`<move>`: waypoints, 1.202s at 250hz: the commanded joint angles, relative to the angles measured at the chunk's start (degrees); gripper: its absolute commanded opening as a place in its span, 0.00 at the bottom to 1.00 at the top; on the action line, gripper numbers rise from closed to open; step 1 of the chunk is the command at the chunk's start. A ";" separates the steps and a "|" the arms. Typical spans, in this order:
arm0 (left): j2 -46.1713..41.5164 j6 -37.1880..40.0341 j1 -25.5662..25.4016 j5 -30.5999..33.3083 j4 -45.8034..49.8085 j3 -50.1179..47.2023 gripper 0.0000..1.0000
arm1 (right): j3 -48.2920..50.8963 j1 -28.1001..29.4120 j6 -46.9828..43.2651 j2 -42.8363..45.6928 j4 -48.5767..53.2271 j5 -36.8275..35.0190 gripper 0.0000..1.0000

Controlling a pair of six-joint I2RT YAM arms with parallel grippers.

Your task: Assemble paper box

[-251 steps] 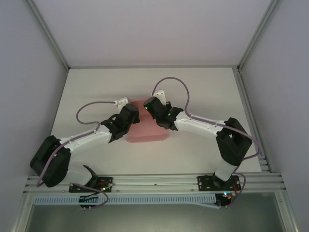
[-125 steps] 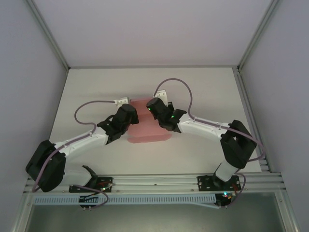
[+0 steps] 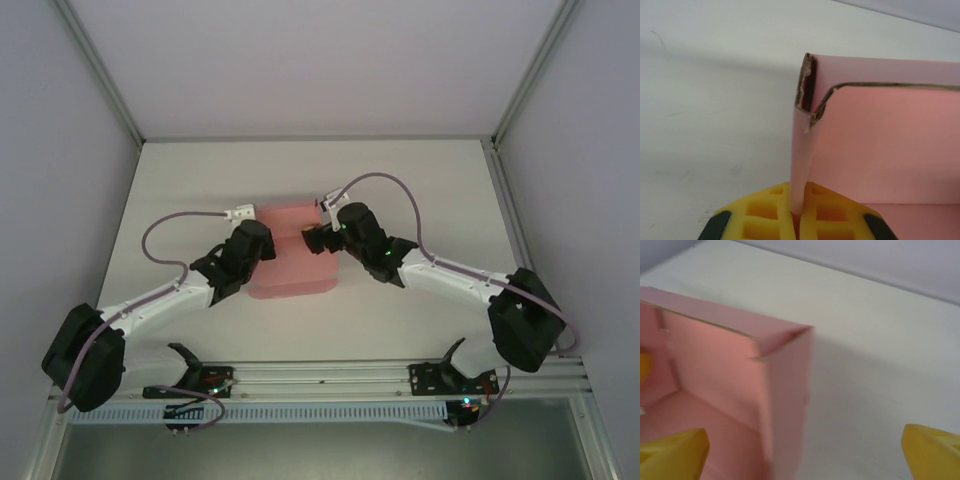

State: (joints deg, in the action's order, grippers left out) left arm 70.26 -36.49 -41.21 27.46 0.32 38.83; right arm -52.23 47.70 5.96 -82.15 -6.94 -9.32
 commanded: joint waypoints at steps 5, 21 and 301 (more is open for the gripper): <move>-0.99 3.56 0.41 1.24 0.56 0.69 0.00 | 1.60 0.02 0.28 4.93 -4.13 12.65 1.00; -0.51 6.92 0.60 -0.99 0.31 1.65 0.00 | 2.68 0.02 2.56 7.90 -5.65 15.01 1.00; 32.46 92.74 -6.26 -22.24 43.62 46.03 0.00 | 21.90 -10.26 35.76 55.09 42.18 -15.78 1.00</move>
State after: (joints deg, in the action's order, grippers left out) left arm 98.56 53.78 -45.17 1.41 41.71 82.30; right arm -29.89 37.85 39.70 -27.03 33.26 -23.81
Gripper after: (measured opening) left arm 0.043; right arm 0.998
